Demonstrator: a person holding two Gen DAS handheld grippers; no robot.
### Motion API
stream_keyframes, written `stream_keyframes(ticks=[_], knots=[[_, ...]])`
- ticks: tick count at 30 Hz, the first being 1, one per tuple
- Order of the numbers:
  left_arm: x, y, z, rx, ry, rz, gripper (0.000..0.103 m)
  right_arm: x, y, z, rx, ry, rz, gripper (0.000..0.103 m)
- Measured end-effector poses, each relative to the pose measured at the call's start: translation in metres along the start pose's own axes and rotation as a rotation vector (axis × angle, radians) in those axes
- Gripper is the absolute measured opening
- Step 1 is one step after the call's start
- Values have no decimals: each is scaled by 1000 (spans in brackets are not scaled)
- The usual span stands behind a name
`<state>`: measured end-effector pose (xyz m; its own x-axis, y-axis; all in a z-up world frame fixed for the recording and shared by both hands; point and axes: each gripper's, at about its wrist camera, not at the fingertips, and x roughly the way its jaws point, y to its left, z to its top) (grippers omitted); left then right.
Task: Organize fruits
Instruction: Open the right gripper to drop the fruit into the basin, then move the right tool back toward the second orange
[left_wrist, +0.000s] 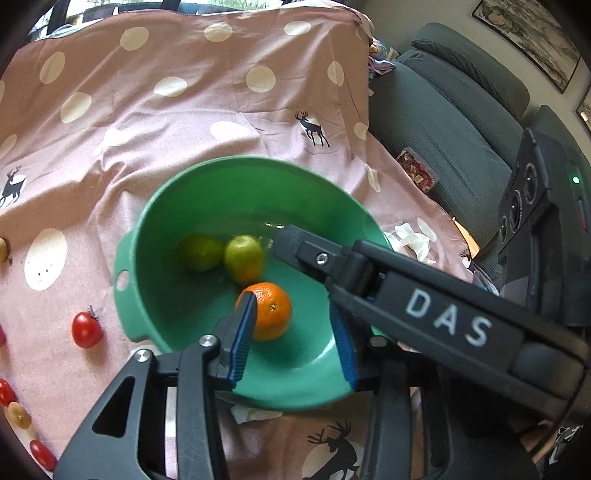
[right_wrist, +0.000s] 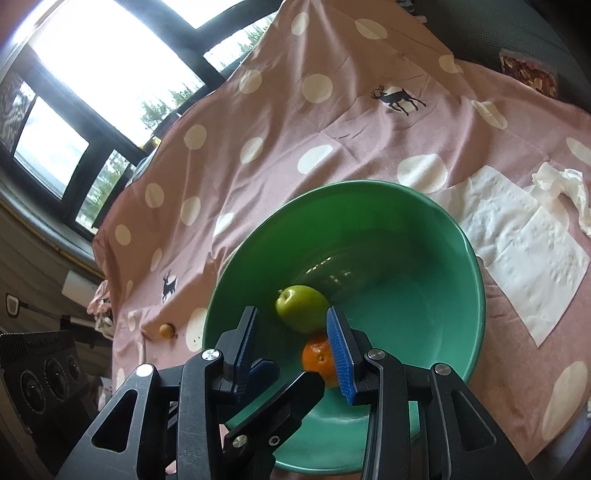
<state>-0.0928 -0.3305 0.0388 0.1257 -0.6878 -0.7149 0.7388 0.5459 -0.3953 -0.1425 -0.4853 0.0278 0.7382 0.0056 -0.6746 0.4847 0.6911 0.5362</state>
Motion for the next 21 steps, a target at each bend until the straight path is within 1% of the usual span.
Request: stream_keyframes(ticks=[1, 4, 8, 11, 13, 16, 18, 19, 20, 21], knots=[[-4, 1, 0, 0, -9, 1, 49, -1, 0, 0, 2, -8, -15, 40], [-20, 6, -1, -18, -39, 12, 56, -2, 0, 2, 9, -29, -58, 40], [-45, 20, -4, -68, -74, 63, 64, -5, 1, 2, -2, -47, -72, 40], [-72, 37, -11, -111, -119, 133, 70, -6, 5, 2, -15, -57, -71, 46], [-93, 52, -18, -139, -161, 181, 79, -5, 9, 2, -28, -60, -72, 46], [-122, 78, -31, -218, -240, 238, 82, -5, 20, -1, -57, -69, -63, 47], [-139, 95, -41, -276, -306, 290, 86, -5, 30, -4, -85, -73, -49, 51], [-146, 103, -46, -298, -329, 320, 87, -5, 35, -5, -100, -77, -41, 56], [-151, 112, -51, -321, -344, 352, 87, -6, 39, -7, -114, -83, -31, 61], [-155, 122, -55, -346, -349, 382, 87, -6, 45, -9, -130, -90, -20, 62]])
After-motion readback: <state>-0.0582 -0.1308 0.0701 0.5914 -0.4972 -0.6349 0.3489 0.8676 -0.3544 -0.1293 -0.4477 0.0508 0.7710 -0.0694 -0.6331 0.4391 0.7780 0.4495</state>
